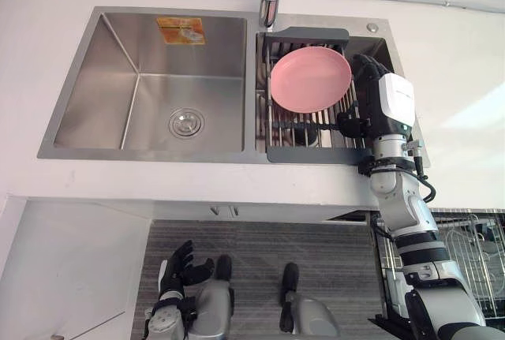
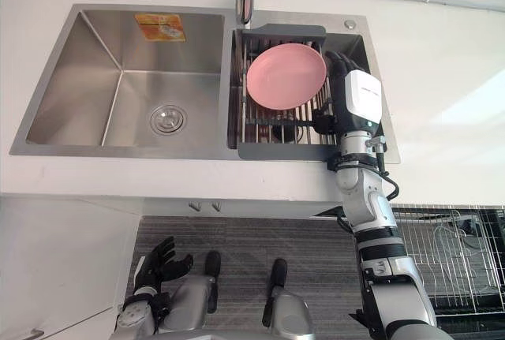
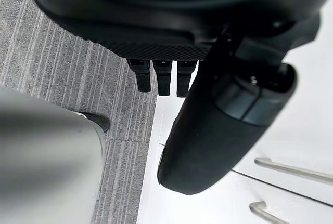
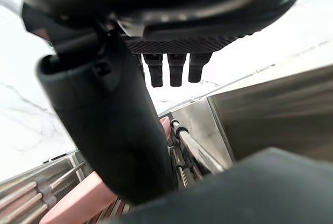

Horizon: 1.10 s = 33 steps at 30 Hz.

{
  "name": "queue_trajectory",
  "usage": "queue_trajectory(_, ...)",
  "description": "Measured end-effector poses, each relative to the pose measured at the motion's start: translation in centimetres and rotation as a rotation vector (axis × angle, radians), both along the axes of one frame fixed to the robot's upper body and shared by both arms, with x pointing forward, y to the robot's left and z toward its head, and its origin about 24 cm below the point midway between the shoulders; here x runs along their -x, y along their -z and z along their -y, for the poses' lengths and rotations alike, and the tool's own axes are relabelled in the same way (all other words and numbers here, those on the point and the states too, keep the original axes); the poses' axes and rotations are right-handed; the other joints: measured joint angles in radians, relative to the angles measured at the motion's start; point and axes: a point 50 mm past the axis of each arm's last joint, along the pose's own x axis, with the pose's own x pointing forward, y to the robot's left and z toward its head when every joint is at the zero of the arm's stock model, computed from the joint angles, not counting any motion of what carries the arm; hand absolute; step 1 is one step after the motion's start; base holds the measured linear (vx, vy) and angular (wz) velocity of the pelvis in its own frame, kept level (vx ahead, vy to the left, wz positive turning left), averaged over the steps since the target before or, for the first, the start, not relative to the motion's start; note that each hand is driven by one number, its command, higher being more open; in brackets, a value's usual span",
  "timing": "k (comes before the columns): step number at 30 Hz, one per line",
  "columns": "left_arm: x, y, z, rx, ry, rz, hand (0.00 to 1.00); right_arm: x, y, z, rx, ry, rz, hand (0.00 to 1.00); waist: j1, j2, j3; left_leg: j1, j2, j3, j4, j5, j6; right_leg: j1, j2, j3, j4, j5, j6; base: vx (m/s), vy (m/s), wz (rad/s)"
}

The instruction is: Walk over to the sink, pick up the cup, carry it to the dishwasher, place the cup inside the dishwasher, then close the dishwasher door

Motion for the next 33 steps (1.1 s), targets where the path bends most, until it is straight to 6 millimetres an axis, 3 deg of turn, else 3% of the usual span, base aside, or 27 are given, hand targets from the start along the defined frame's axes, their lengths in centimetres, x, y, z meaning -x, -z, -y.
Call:
queue_trajectory(18,-0.3,0.1,-0.2,-0.009,0.015,-0.009,0.90,0.0,-0.3,-1.4,0.131,-0.059,0.006,0.90,0.000,-0.007,0.004,0.005,0.006,-0.008,-0.040,0.032,-0.007,-0.009,0.007,-0.007,-0.001,0.006,-0.005,0.00,-0.003,0.01)
queue_trajectory(33,-0.6,0.0,-0.5,-0.015,0.016,-0.003,0.90,-0.1,-0.6,-3.9,0.216,-0.203,0.024,0.90,0.006,-0.021,0.011,0.027,0.009,-0.026,-0.128,0.090,-0.016,-0.017,0.010,-0.026,-0.004,0.011,-0.012,-0.01,-0.006,0.03)
